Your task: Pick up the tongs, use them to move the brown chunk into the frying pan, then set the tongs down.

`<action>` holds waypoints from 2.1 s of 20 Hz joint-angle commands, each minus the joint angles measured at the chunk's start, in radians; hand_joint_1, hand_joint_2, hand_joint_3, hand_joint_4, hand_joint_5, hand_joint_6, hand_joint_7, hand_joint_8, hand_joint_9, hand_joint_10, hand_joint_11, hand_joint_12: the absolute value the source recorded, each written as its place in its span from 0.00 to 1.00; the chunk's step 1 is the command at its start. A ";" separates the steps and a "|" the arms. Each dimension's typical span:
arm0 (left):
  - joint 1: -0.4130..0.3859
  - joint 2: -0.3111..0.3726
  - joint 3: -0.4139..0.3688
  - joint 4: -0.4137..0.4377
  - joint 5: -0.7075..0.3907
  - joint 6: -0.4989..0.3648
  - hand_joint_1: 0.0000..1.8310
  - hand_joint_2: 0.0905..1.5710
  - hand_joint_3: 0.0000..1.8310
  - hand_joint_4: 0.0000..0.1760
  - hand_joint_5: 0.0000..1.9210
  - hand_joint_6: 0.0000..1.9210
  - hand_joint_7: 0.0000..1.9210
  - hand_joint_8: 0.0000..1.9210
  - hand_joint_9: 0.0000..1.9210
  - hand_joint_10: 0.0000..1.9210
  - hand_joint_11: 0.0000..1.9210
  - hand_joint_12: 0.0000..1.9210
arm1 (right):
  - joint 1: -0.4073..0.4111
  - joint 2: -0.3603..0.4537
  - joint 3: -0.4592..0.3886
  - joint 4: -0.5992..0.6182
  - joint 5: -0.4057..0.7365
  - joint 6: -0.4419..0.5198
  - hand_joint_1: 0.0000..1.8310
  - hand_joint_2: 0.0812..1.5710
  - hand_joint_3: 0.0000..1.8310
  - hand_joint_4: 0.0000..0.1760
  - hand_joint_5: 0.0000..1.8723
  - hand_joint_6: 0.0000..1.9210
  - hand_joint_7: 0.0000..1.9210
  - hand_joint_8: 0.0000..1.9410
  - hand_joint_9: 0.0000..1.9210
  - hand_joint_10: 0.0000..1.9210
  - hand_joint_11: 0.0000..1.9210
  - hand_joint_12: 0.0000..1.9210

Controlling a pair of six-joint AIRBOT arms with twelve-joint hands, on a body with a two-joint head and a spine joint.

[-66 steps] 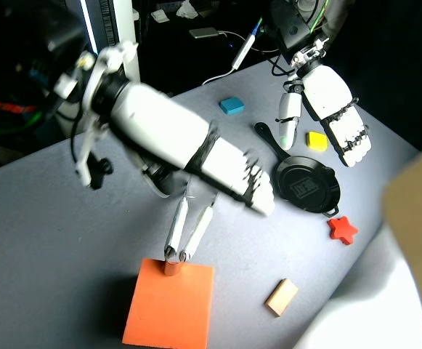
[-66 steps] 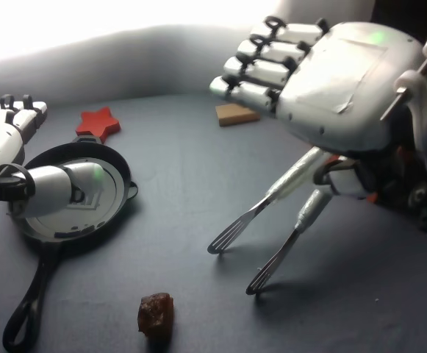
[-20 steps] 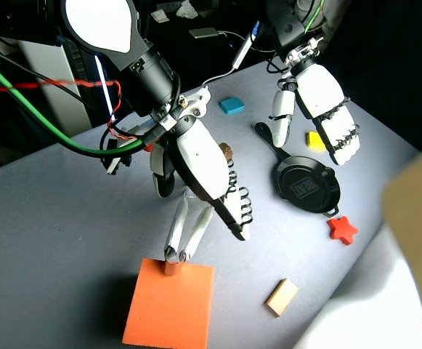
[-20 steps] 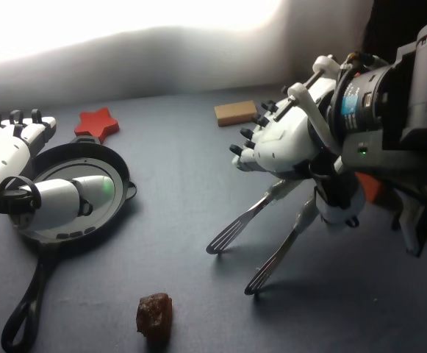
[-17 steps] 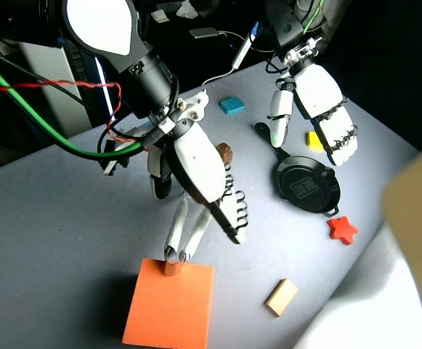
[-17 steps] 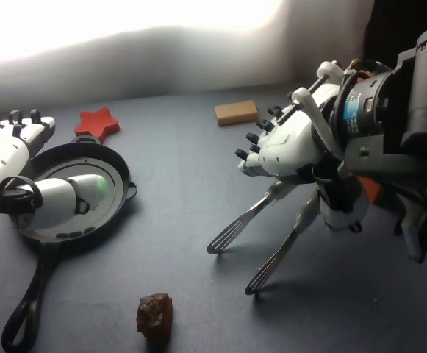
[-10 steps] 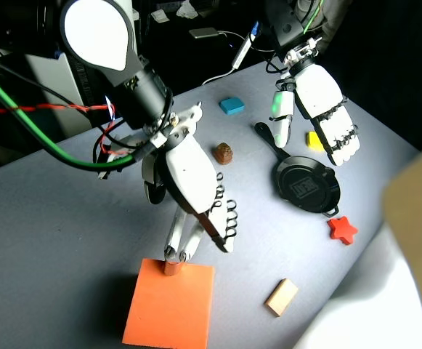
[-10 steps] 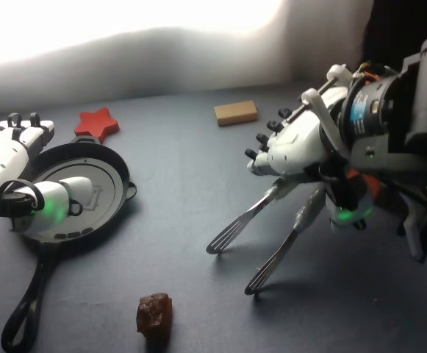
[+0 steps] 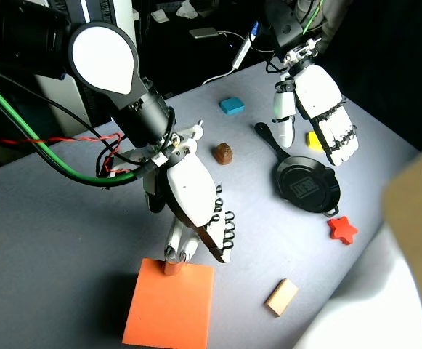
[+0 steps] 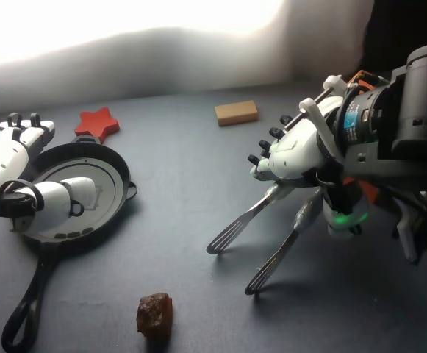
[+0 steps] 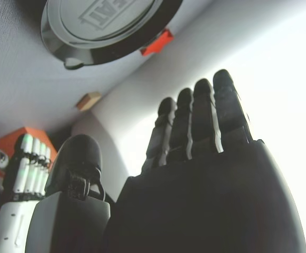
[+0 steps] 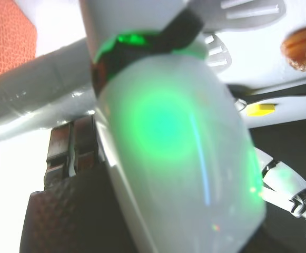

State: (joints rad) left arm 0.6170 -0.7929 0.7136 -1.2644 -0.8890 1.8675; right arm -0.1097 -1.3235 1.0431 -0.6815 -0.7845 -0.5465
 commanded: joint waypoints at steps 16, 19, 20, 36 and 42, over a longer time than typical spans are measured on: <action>-0.002 0.012 0.004 0.057 -0.077 0.000 0.00 0.84 0.00 0.00 0.01 0.00 0.02 0.00 0.00 0.00 0.00 0.00 | -0.026 0.002 0.046 -0.042 0.081 -0.013 0.62 0.61 0.01 0.00 0.00 0.00 0.00 0.00 0.00 0.00 0.00 0.00; -0.002 0.012 0.004 0.057 -0.077 0.000 0.00 0.84 0.00 0.00 0.01 0.00 0.02 0.00 0.00 0.00 0.00 0.00 | -0.032 0.000 0.052 -0.042 0.087 -0.008 0.62 0.62 0.01 0.00 0.00 0.00 0.00 0.00 0.00 0.00 0.00 0.00; -0.002 0.012 0.003 0.057 -0.077 0.000 0.00 0.84 0.00 0.00 0.01 0.00 0.02 0.00 0.00 0.00 0.00 0.00 | -0.032 0.000 0.055 -0.042 0.088 -0.005 0.62 0.62 0.01 0.00 0.00 0.00 0.00 0.00 0.00 0.00 0.00 0.00; 0.001 0.012 0.006 0.055 -0.077 0.000 0.00 0.85 0.00 0.00 0.01 0.00 0.03 0.00 0.01 0.00 0.01 0.00 | -0.055 0.007 0.065 -0.041 0.096 0.004 0.62 0.74 0.03 0.00 0.26 0.02 0.27 0.02 0.24 0.03 0.00 0.60; 0.004 0.012 0.007 0.055 -0.077 0.000 0.00 0.85 0.00 0.00 0.01 0.00 0.02 0.00 0.00 0.00 0.01 0.00 | -0.047 0.007 0.065 -0.041 0.095 0.001 0.58 0.76 0.01 0.00 0.38 0.01 0.38 0.01 0.36 0.03 0.09 0.66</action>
State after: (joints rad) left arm 0.6205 -0.7929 0.7136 -1.2652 -0.8894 1.8675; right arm -0.1635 -1.3243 1.1038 -0.6811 -0.7155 -0.5392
